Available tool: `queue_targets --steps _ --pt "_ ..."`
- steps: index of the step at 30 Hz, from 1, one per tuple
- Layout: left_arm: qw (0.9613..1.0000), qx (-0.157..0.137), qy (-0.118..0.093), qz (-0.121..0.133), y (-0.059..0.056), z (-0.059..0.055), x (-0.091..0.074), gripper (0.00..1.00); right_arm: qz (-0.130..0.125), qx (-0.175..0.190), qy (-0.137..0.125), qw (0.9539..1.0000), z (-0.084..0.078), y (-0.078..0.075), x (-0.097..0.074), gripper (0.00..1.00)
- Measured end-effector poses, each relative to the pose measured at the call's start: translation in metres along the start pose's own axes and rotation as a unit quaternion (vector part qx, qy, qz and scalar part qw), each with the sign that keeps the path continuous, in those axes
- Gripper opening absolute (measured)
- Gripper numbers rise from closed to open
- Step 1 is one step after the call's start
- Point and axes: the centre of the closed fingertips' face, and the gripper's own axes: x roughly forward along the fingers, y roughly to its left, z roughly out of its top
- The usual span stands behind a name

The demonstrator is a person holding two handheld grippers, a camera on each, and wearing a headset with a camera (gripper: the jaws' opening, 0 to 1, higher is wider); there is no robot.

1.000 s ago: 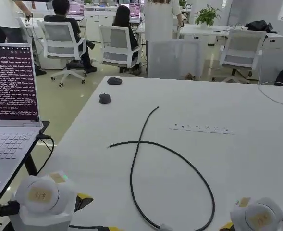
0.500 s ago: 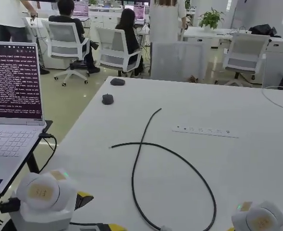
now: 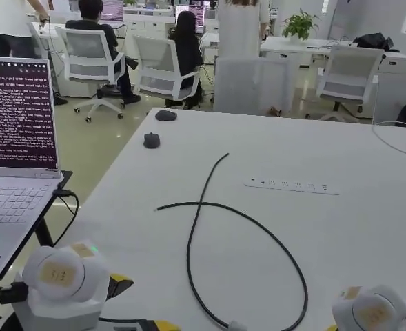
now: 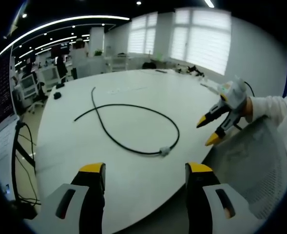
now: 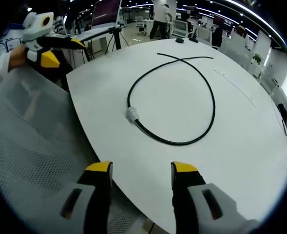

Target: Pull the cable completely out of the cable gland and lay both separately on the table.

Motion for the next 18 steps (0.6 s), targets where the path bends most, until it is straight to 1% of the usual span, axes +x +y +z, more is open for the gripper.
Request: queue_targets --steps 3,9,18 --pt "1.0000 0.001 0.003 0.001 0.0004 -0.0010 -0.0001 0.67 0.002 0.000 0.001 1.0000 -0.0006 0.0007 0.0005 0.50" --pt "1.0000 0.000 0.003 0.004 0.0019 -0.0010 -0.0004 0.67 0.006 0.006 0.000 1.0000 -0.0006 0.0010 0.0014 0.50" --pt "1.0000 0.003 0.009 0.000 0.0001 -0.0027 0.0013 0.67 0.004 0.012 0.000 0.9999 -0.0011 -0.0008 0.0007 0.50"
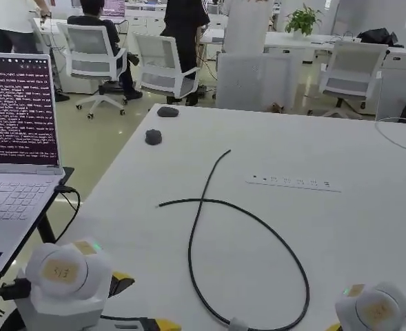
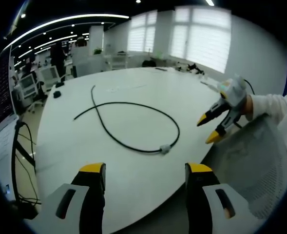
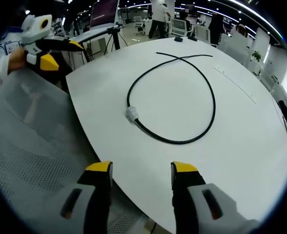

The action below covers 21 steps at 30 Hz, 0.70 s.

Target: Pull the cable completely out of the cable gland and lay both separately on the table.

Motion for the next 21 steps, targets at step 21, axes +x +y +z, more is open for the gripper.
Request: queue_targets --steps 21 --pt "0.9998 -0.002 -0.013 0.015 0.007 0.006 -0.004 0.66 0.036 0.005 -0.002 0.9994 0.027 -0.009 0.014 0.42"
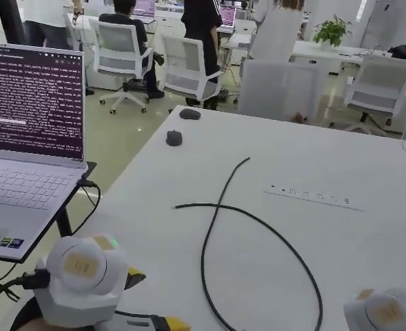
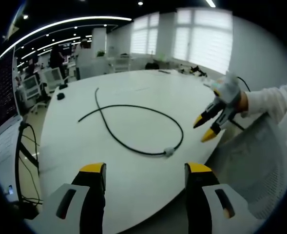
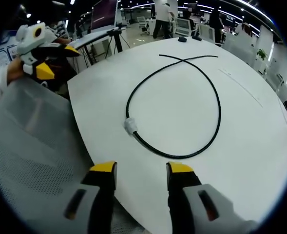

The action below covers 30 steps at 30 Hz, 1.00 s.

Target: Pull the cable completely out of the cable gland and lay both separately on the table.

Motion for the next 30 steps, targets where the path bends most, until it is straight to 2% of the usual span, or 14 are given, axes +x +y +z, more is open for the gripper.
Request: queue_targets --steps 2,7,11,14,19,21,22,23,25,30 --pt "1.0000 0.000 0.000 0.000 0.001 0.000 0.001 0.66 0.009 0.002 -0.011 0.9999 0.007 -0.001 0.006 0.39" --pt "1.0000 0.000 0.000 -0.002 0.000 0.000 0.001 0.66 0.032 -0.042 -0.037 0.9979 0.024 0.002 0.023 0.31" --pt "1.0000 -0.002 0.002 -0.001 0.001 -0.001 0.001 0.65 0.038 -0.071 -0.032 0.9962 0.030 0.002 0.039 0.12" --pt "1.0000 0.000 0.006 -0.002 0.001 -0.003 0.001 0.65 0.055 -0.075 -0.037 0.9949 0.036 0.007 0.048 0.21" --pt "1.0000 0.002 0.007 -0.004 0.000 -0.003 0.002 0.65 0.060 -0.091 -0.038 0.9933 0.042 0.008 0.062 0.18" --pt "1.0000 0.001 0.007 -0.004 0.000 -0.003 0.002 0.65 0.074 -0.101 -0.033 0.9916 0.042 0.014 0.068 0.20" --pt "1.0000 0.001 0.008 -0.004 0.000 -0.003 0.002 0.65 0.091 -0.112 -0.033 0.9891 0.043 0.021 0.071 0.22" --pt "0.9999 0.001 0.009 -0.005 -0.001 -0.004 0.002 0.65 0.092 -0.113 -0.029 0.9889 0.042 0.022 0.074 0.24" --pt "0.9999 0.002 0.011 -0.006 -0.001 -0.004 0.002 0.65 0.075 -0.142 -0.006 0.9870 0.036 0.016 0.080 0.20" --pt "0.9999 0.003 0.013 -0.006 -0.001 -0.005 0.002 0.64 0.081 -0.151 -0.007 0.9852 0.034 0.021 0.090 0.18"
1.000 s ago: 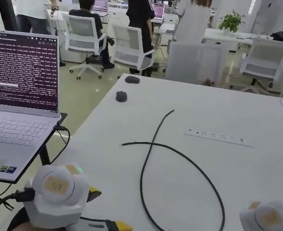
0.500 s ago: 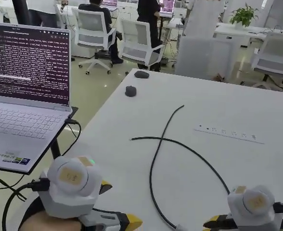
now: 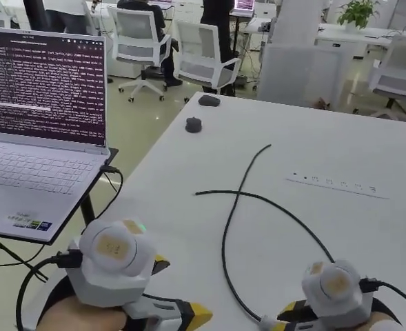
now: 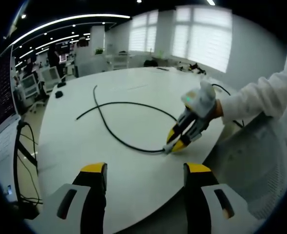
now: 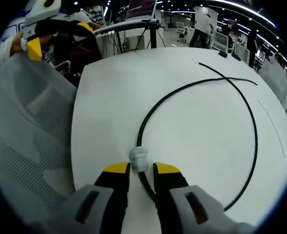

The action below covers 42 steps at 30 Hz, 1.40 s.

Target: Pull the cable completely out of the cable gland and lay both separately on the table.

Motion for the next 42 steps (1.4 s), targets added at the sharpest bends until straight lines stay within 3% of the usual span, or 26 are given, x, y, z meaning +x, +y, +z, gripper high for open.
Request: queue_targets --steps 2,3,4,7,12,16,19,21,23,27,30,31,36,40,42 --pt "1.0000 -0.002 0.000 0.000 0.000 0.000 0.000 0.64 -0.003 -0.006 0.003 1.0000 -0.001 0.000 0.003 0.15" --pt "1.0000 -0.002 0.000 0.000 0.000 0.000 0.000 0.64 -0.007 -0.018 -0.014 0.9997 0.005 -0.002 0.004 0.13" --pt "1.0000 -0.002 0.000 0.000 0.000 0.000 0.001 0.64 -0.009 -0.003 -0.003 1.0000 0.002 -0.001 0.003 0.13" --pt "1.0000 0.001 0.003 -0.002 -0.001 0.000 0.001 0.64 0.004 -0.012 -0.008 0.9999 0.004 0.002 0.002 0.13" --pt "0.9999 0.006 0.005 -0.007 -0.003 0.000 0.002 0.64 0.001 -0.003 -0.001 1.0000 0.005 0.000 -0.003 0.12" --pt "0.9998 0.003 0.004 -0.017 -0.007 0.000 0.003 0.63 0.017 0.019 0.004 0.9997 0.012 0.005 -0.015 0.11" --pt "0.9996 0.004 -0.006 -0.026 -0.009 0.004 0.003 0.60 0.020 0.003 -0.003 0.9998 0.021 0.008 -0.030 0.11" --pt "0.9993 0.010 -0.016 -0.032 -0.012 0.008 0.002 0.58 0.014 -0.010 -0.022 0.9996 0.033 0.009 -0.043 0.11" --pt "0.9984 0.030 -0.034 -0.035 -0.014 0.017 0.001 0.55 0.007 -0.021 -0.043 0.9988 0.045 0.012 -0.058 0.11" --pt "0.9934 0.049 -0.076 -0.071 -0.029 0.037 0.000 0.53 -0.010 -0.059 -0.062 0.9963 0.061 0.017 -0.088 0.11" --pt "0.9920 0.062 -0.071 -0.084 -0.035 0.044 0.003 0.53 -0.014 -0.076 -0.074 0.9942 0.069 0.022 -0.105 0.10" --pt "0.9889 0.062 -0.080 -0.109 -0.045 0.052 0.006 0.54 -0.015 -0.081 -0.082 0.9932 0.073 0.025 -0.114 0.10" --pt "0.9813 0.070 -0.098 -0.151 -0.060 0.080 0.014 0.50 -0.039 -0.127 -0.090 0.9871 0.083 0.030 -0.138 0.10" --pt "0.9771 0.085 -0.092 -0.172 -0.070 0.092 0.022 0.46 -0.052 -0.145 -0.101 0.9828 0.093 0.035 -0.152 0.10" --pt "0.9719 0.086 -0.104 -0.193 -0.080 0.100 0.023 0.44 -0.058 -0.164 -0.099 0.9797 0.097 0.038 -0.158 0.11"
